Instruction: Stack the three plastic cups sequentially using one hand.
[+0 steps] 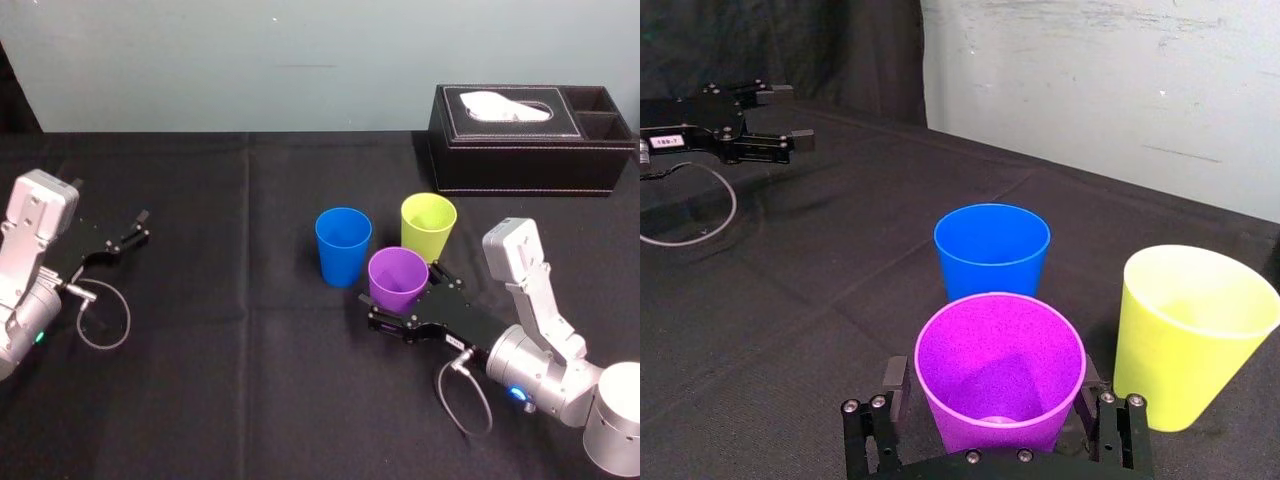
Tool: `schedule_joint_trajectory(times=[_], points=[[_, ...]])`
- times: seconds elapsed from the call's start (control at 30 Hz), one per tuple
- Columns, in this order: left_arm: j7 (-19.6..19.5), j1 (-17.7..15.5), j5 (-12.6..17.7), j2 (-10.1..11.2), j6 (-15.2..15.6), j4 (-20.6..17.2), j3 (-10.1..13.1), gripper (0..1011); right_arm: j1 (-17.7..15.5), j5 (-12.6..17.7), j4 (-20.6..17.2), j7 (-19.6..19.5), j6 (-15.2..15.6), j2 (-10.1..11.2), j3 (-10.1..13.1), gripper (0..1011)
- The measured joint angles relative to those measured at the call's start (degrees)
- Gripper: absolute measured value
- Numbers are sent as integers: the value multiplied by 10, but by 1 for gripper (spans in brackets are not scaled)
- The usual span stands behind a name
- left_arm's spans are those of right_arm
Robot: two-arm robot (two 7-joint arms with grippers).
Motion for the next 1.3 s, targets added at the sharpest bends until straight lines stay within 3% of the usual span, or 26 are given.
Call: schedule_joint_trajectory(times=[0.17, 0.47, 0.8, 0.97, 1.03, 1.3], points=[[0, 0, 0, 0, 0, 0, 0, 1011, -1, 0, -1, 0, 0, 1, 0, 980], [0, 0, 0, 0, 0, 0, 0, 1011, -2, 1, -2, 0, -1, 1, 1, 773], [0, 0, 0, 0, 0, 0, 0, 1011, -5, 4, -7, -1, 2, 2, 4, 734], [0, 0, 0, 0, 0, 0, 0, 1011, -12, 6, -36, -9, 29, 9, 12, 734], [0, 0, 0, 0, 0, 0, 0, 1011, -18, 4, -66, -13, 55, 21, 19, 735], [0, 0, 0, 0, 0, 0, 0, 1011, -19, 19, -128, -7, 109, 48, 36, 735]])
